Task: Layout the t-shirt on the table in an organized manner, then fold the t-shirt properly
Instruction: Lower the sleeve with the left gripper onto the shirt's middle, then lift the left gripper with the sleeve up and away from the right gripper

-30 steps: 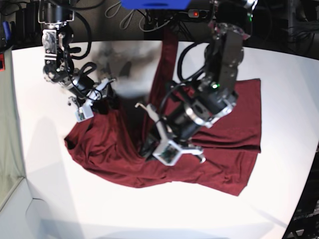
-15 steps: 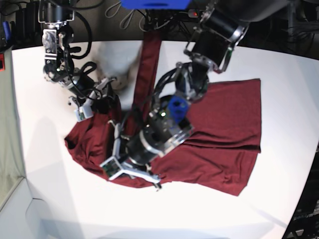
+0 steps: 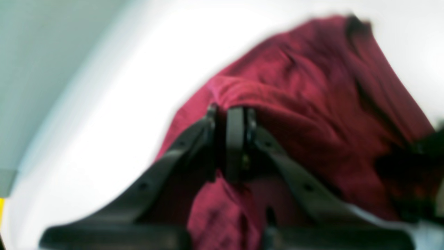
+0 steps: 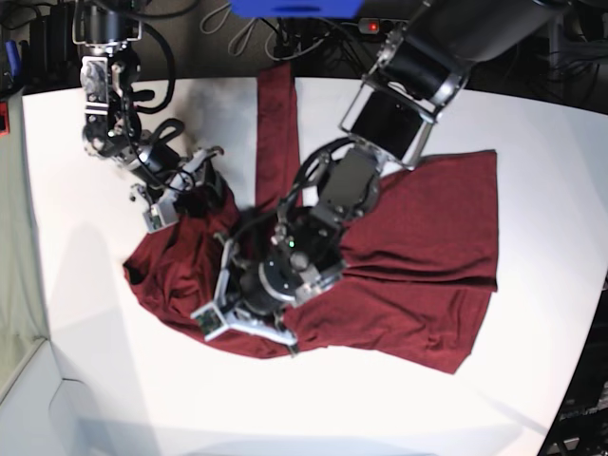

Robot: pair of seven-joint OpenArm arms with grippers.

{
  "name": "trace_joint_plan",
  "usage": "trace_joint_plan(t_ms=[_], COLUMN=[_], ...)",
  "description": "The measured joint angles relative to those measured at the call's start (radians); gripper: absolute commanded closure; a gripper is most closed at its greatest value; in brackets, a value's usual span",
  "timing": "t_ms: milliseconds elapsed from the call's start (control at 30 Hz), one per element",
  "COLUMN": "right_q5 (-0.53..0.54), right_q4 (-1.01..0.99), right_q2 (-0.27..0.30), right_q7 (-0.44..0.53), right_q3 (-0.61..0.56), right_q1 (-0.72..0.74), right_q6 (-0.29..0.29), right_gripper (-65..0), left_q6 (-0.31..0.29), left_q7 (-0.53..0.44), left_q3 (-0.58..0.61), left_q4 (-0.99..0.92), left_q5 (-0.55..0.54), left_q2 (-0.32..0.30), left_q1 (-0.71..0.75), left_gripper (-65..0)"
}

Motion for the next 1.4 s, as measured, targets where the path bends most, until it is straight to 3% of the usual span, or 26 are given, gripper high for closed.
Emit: trace_joint_plan(t_ms=[233,367,567,767,1133,1400], right_q5=[0.000,-0.008,-0.008,-0.012,-0.008,-0.008], right_q4=[0.000,0.000,0.000,-0.003,-0.002,-0.002], right_q2=[0.000,-0.003,-0.003,-0.001,0.019,0.020], right_q7=[0.000,-0.007,-0.005,-0.010,-0.007,-0.005], right_q3=[-0.004,-0.004,-0.002,0.000,0.000,-0.001], right_q1=[0.000,0.010,0.020,0.033,0.041,0.042], right_q6=[0.000,0.000,0.000,0.000,0.000,0.000], right_gripper=[-28.9,-28.9,-28.9,-28.9,-29.0,-29.0], left_q6=[0.011,0.010,0.013,0.002,0.004,0.006], left_q7=[-0.002,0.003,-0.006,-0.002,-0.002,0.000], left_q3=[-0.015,-0.117,-0.161,-0.153,-0.153,-0.153], left_q4=[-0.039,0.066,0.383,0.549,0.557,0.528], left_q5=[0.006,-0.003,-0.001,0.000,0.002,0.008], left_q2=[0.000,0.001,-0.003,0.002,-0.056,-0.079], left_q1=[0.047,0.159,0.377,0.629,0.883,0.921], left_gripper=[-39.0,-50.6,-51.3,-51.3,-51.3,-51.3])
